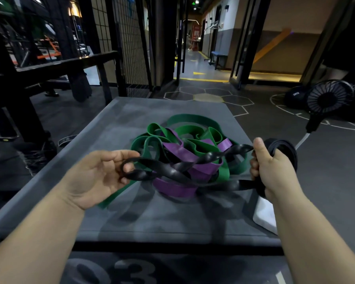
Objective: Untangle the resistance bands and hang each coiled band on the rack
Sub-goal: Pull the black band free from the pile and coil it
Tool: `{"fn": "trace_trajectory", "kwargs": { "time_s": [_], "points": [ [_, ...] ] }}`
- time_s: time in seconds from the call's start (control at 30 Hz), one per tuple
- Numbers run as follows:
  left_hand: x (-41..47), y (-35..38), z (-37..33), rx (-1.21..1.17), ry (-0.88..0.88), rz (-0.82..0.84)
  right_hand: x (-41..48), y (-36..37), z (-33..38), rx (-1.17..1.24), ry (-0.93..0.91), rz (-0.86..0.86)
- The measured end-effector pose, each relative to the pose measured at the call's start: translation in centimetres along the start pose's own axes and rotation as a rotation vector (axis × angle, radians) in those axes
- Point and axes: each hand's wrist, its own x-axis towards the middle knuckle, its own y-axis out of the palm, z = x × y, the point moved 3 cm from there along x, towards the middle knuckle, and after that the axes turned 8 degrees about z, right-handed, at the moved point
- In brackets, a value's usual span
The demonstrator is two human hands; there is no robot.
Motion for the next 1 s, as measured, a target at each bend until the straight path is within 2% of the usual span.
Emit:
{"fn": "trace_trajectory", "kwargs": {
  "time_s": [0.07, 0.27, 0.33, 0.4, 0.53, 0.6, 0.67, 0.73, 0.77, 0.83, 0.9, 0.97, 1.0],
  "points": [
    [0.0, -0.3, 0.0, 0.089, -0.006, -0.011, 0.3, -0.4, -0.1, 0.010, -0.001, -0.013],
    [-0.6, 0.9, -0.9, 0.548, -0.023, -0.068, 0.5, -1.0, -0.1, 0.068, 0.010, -0.031],
    [-0.4, 1.6, -1.0, 0.839, -0.022, -0.191, 0.4, -1.1, 0.1, 0.069, 0.008, -0.033],
    [-0.2, 1.8, -1.0, 1.061, 0.052, -0.404, 0.3, -0.9, 0.1, 0.044, -0.003, -0.024],
    [-0.4, 2.0, -0.9, 1.256, 0.233, -0.723, 0.0, -0.1, 0.0, 0.003, -0.035, 0.007],
    [-0.5, 2.3, -1.0, 1.396, 0.289, -0.788, 0.1, 0.0, 0.0, 0.018, -0.028, -0.001],
    [-0.4, 2.4, -0.8, 1.431, 0.285, -0.753, 0.2, 0.0, -0.1, 0.055, -0.003, -0.014],
    [0.0, 2.3, 0.0, 1.404, 0.192, -0.713, 0.3, 0.1, -0.1, 0.061, 0.008, -0.018],
    [0.4, 2.2, 0.5, 1.301, 0.148, -0.689, 0.3, 0.1, -0.1, 0.071, 0.009, -0.015],
    [1.2, 2.1, 1.1, 0.822, 0.108, -0.588, 0.2, 0.2, 0.1, 0.096, 0.012, -0.022],
    [1.2, 2.2, 1.2, 0.296, 0.082, -0.402, 0.0, 0.2, 0.3, 0.118, 0.021, -0.040],
    [0.6, 2.0, 0.8, 0.043, 0.064, -0.183, -0.2, 0.2, 0.6, 0.135, 0.020, -0.053],
    [0.0, 2.1, 0.4, 0.018, 0.034, -0.095, -0.4, 0.2, 0.8, 0.140, 0.018, -0.061]
  ]
}}
